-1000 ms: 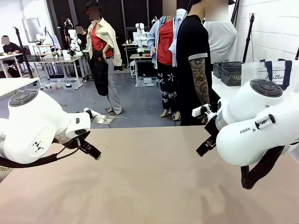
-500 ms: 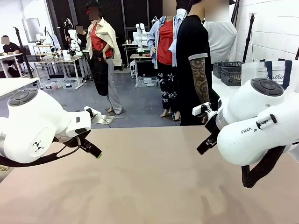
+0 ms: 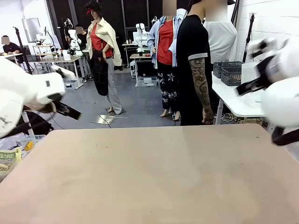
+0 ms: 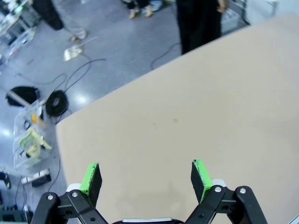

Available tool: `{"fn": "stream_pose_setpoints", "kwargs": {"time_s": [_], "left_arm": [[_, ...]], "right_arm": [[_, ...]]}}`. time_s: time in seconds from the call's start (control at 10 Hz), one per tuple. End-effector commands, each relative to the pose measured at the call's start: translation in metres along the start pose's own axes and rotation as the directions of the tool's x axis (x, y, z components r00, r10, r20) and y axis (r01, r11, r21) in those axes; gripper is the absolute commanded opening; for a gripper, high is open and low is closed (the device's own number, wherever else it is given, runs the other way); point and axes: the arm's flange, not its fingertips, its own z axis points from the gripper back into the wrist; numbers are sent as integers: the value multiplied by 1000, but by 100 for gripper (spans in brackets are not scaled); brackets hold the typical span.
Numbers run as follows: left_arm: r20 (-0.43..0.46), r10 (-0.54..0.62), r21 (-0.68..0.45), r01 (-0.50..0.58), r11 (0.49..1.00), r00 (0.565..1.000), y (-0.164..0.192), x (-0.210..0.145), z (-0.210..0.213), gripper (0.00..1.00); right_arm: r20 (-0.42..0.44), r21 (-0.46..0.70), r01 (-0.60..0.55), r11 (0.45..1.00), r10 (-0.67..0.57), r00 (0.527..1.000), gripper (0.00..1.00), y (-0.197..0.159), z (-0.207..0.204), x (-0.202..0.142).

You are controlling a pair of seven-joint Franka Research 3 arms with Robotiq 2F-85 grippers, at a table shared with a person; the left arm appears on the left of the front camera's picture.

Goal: Transfer purchased items from the store into the shopping bag.
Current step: Open the Reusable shopping bag in the center of the table.

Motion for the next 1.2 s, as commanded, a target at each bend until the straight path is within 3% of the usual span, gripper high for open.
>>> {"fn": "stream_pose_setpoints", "kwargs": {"time_s": [0.0,0.2,0.4,0.6,0.7,0.8,1.1], "left_arm": [[-2,162,80,-162,984,987,8,-119,53,100],[88,323,82,-330,940,942,33,-173,73,100],[59,441,105,-445,889,895,47,-213,79,100],[36,468,97,-469,878,883,51,-227,77,100],[29,456,72,-456,887,890,52,-224,72,100],[37,475,108,-476,873,879,159,-62,57,100],[37,475,108,-476,873,879,159,-62,57,100]], "right_arm": [[19,-50,183,982,-183,983,100,-50,58,-124],[60,-66,372,926,-368,928,100,-101,72,-161],[50,-56,483,874,-481,875,100,-125,64,-188],[37,-49,522,851,-521,853,100,-135,54,-198],[27,-43,490,871,-489,872,100,-133,46,-193],[27,-85,532,842,-532,846,100,-221,50,-80],[27,-85,532,842,-532,846,100,-221,50,-80]]}}
